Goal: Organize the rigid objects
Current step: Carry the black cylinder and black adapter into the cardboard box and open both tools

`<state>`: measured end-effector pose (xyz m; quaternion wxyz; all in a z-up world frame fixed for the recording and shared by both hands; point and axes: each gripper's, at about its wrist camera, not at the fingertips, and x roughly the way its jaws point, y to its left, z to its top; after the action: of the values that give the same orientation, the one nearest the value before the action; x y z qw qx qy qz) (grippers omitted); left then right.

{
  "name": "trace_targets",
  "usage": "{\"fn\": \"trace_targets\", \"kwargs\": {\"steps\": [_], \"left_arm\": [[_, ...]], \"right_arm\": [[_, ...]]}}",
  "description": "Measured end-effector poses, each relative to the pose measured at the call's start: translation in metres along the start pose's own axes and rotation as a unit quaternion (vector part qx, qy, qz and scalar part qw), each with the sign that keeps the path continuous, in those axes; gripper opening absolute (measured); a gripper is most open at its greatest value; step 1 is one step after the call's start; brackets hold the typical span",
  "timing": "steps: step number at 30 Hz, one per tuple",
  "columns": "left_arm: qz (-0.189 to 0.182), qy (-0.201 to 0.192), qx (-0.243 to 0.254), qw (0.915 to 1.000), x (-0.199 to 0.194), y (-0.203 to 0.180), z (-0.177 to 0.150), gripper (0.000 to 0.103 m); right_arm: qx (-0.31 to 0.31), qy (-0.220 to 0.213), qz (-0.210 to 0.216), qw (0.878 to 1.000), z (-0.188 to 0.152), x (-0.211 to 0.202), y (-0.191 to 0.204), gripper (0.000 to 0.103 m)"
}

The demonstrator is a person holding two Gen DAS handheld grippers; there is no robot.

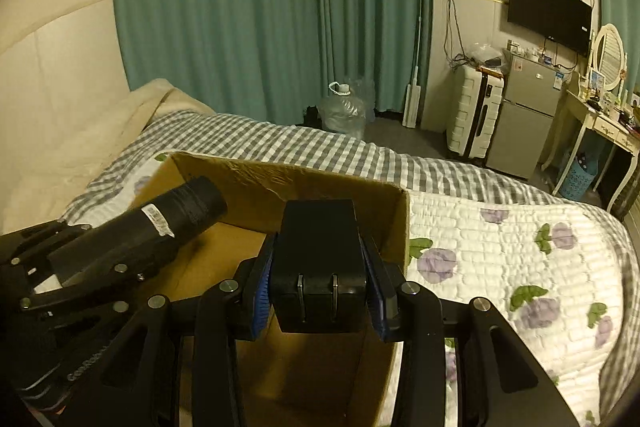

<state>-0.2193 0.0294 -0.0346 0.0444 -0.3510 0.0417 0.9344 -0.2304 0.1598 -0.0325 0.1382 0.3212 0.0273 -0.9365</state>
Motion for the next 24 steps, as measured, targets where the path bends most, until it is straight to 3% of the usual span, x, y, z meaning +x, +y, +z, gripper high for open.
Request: {"fn": "trace_targets", "kwargs": {"steps": [3, 4, 5, 6, 7, 9, 17, 24], "left_arm": [[0.002, -0.006, 0.006, 1.0000, 0.004, -0.001, -0.007, 0.044], [0.006, -0.012, 0.008, 0.9999, 0.003, -0.001, -0.010, 0.060], [0.007, -0.018, 0.008, 0.9998, -0.001, -0.001, -0.013, 0.064], [0.006, -0.022, 0.007, 0.9997, -0.006, -0.002, -0.014, 0.064], [0.001, -0.022, 0.006, 0.9997, -0.012, -0.003, -0.014, 0.064], [0.001, -0.018, 0.004, 0.9998, -0.023, -0.004, -0.014, 0.064], [0.001, -0.036, 0.001, 0.9994, -0.095, -0.005, -0.035, 0.064], [0.003, -0.010, -0.002, 0.9999, -0.114, -0.004, -0.077, 0.064]], "right_arm": [[0.011, -0.002, -0.003, 1.000, -0.004, 0.005, -0.006, 0.038], [0.013, 0.003, -0.006, 1.000, -0.004, 0.007, -0.008, 0.040], [0.014, -0.007, -0.009, 1.000, -0.004, 0.002, -0.010, 0.040], [0.015, -0.018, -0.013, 1.000, -0.003, -0.005, -0.010, 0.046], [0.015, -0.032, -0.021, 0.999, 0.000, -0.017, -0.012, 0.060], [0.020, -0.052, -0.026, 0.998, 0.005, -0.041, -0.016, 0.070], [0.020, -0.057, -0.056, 0.997, 0.003, -0.124, -0.014, 0.074], [0.008, -0.029, -0.056, 0.998, -0.047, -0.160, -0.002, 0.074]]}}
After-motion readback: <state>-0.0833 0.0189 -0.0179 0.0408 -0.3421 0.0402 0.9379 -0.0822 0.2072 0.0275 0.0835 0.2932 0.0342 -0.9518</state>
